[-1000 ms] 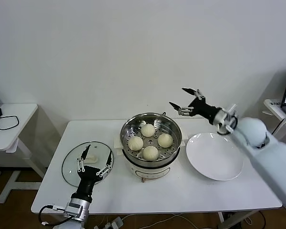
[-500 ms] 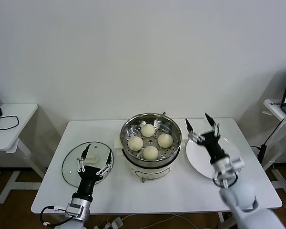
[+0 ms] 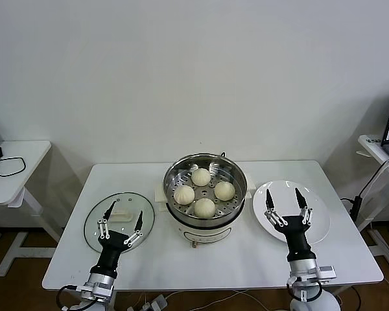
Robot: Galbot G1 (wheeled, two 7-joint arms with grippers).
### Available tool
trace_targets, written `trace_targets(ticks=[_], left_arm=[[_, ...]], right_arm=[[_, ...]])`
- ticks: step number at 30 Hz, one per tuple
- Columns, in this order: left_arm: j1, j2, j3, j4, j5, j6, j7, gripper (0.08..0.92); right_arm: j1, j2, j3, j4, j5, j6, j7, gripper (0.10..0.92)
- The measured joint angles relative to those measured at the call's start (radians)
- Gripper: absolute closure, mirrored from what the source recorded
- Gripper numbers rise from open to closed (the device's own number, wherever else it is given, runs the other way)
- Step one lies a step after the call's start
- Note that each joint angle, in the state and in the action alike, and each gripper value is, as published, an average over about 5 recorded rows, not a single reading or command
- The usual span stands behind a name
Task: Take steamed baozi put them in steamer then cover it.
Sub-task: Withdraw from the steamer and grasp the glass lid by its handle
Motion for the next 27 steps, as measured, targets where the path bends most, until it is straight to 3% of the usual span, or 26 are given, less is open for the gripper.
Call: trace_targets(ticks=[14,27], left_arm=[[-0.058,0.042,-0.138,0.261,0.615,-0.109,-0.209,0.177],[-0.162,0.06,-0.166,0.392,0.846,-0.088,-0.284,0.177]], right_arm=[[-0.038,0.06,0.009,-0.027,-0.034,0.022,0.02,0.203],[-0.047,0.089,0.007,-0.046,-0.056,0.033,0.025,0.203]])
